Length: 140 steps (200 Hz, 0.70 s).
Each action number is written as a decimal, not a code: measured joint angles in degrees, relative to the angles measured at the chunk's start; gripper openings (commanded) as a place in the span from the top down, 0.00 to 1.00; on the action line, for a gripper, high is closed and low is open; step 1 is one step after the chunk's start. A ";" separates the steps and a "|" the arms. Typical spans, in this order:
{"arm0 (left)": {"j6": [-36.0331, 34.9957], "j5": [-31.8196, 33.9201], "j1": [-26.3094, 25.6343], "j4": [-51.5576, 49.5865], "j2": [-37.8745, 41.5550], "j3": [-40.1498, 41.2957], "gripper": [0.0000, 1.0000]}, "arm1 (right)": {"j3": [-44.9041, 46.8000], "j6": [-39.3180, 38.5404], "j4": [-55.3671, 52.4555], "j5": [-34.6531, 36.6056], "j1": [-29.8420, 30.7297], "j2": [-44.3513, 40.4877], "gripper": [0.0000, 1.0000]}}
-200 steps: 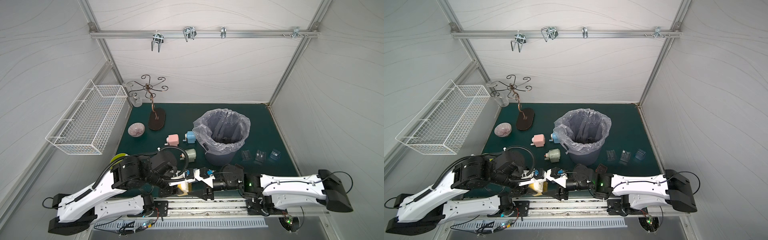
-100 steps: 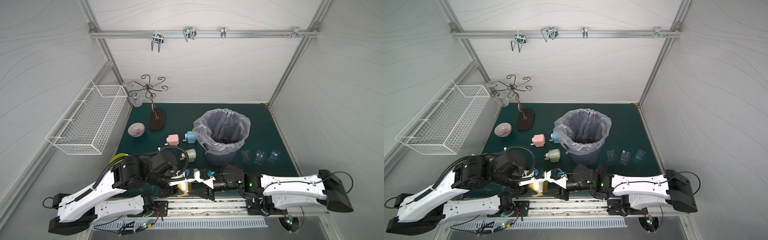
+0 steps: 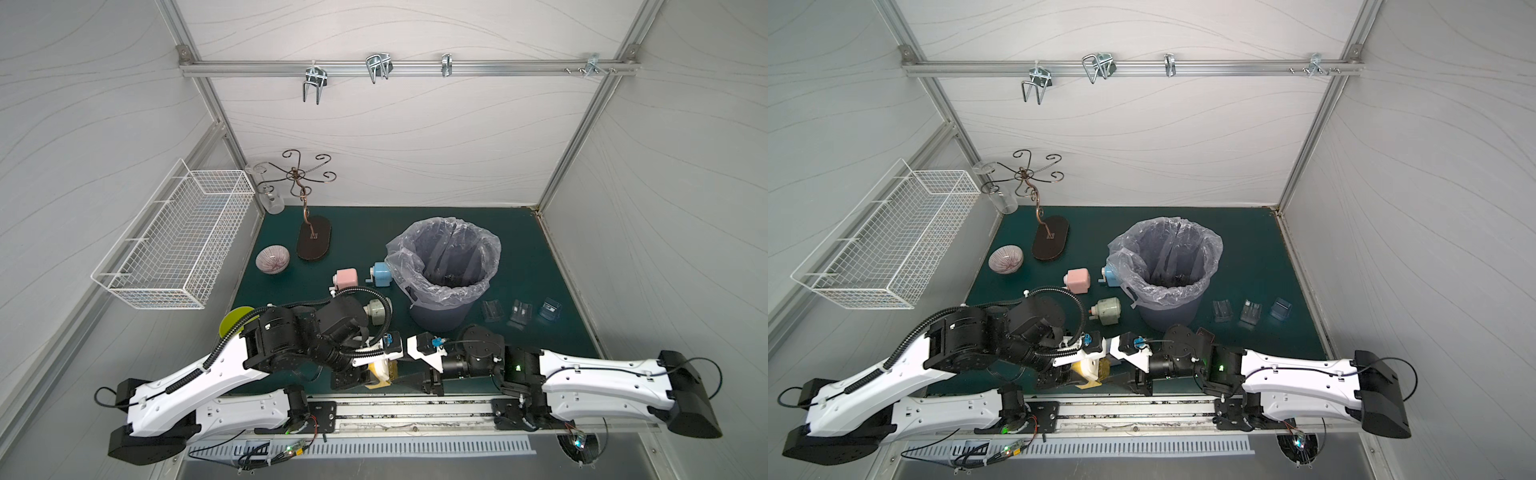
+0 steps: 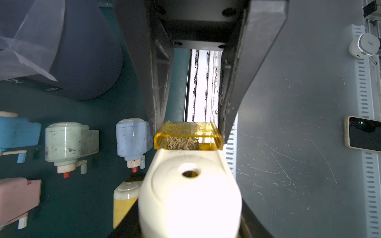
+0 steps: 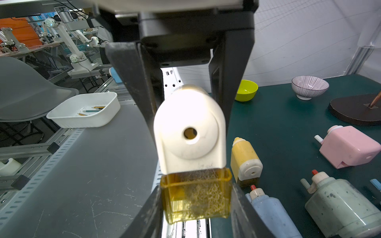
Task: Take out the pencil sharpener tray and clean the shavings
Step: Open the container of the pencil sharpener.
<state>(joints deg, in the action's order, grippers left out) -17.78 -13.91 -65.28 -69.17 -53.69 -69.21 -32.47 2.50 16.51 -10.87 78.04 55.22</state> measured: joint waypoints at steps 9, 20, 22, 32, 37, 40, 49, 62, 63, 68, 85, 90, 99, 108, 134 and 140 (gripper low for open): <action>0.02 0.00 -0.07 0.28 0.00 0.00 1.00 | 0.20 -0.02 -0.33 -0.22 -0.24 -0.63 1.00; 0.02 0.00 -0.17 0.50 0.00 0.00 1.00 | 0.31 -0.09 -0.81 -0.42 -0.46 -1.31 1.00; 0.00 0.00 -0.20 0.55 0.00 0.00 1.00 | 0.31 -0.11 -0.87 -0.42 -0.48 -1.40 1.00; 0.00 0.04 -0.28 0.72 -0.02 0.00 1.00 | 0.37 -0.24 -1.42 -0.52 -0.68 -2.01 1.00; 0.00 0.11 -0.31 0.70 -0.02 0.00 1.00 | 0.42 -0.28 -1.66 -0.57 -0.79 -2.36 1.00; -0.02 0.17 -0.31 0.68 -0.02 0.00 1.00 | 0.46 -0.28 -1.81 -0.59 -0.85 -2.54 1.00; -0.09 0.37 -0.31 0.42 -0.02 0.00 1.00 | 0.59 -0.31 -2.27 -0.68 -1.05 -3.15 1.00; -0.26 0.66 -0.31 -0.04 -0.02 0.00 1.00 | 0.66 -0.35 -3.37 -0.76 -1.29 -4.17 1.00; -0.28 0.68 -0.31 -0.07 -0.02 0.00 1.00 | 0.68 -0.35 -3.48 -0.76 -1.31 -4.28 1.00; -0.37 0.70 -0.31 -0.17 0.00 0.00 1.00 | 0.72 -0.35 -3.80 -0.74 -1.36 -4.63 1.00; -0.48 0.96 -0.42 -0.37 0.09 0.00 1.00 | 0.76 -0.39 -5.03 -0.70 -1.55 -5.79 1.00; -0.48 1.01 -0.44 -0.39 0.17 0.00 1.00 | 0.81 -0.37 -5.22 -0.68 -1.60 -6.14 1.00; -0.48 1.16 -0.46 -0.44 0.44 0.00 1.00 | 0.96 -0.37 -5.49 -0.59 -1.66 -6.78 1.00; -0.46 1.29 -0.48 -0.46 0.81 0.00 1.00 | 1.05 -0.37 -5.66 -0.46 -1.68 -7.43 1.00; -0.50 1.51 -0.66 -1.66 1.95 0.00 1.00 | 1.16 0.07 -6.62 1.42 -2.16 -9.22 1.00; -0.50 1.44 -0.83 -2.14 2.25 0.00 1.00 | 1.18 0.17 -6.84 2.21 -2.54 -9.57 1.00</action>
<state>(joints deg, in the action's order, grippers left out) -18.28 -12.47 -66.11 -71.31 -51.44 -69.21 -31.29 2.68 9.67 -8.67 75.50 45.65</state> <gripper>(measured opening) 0.504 0.474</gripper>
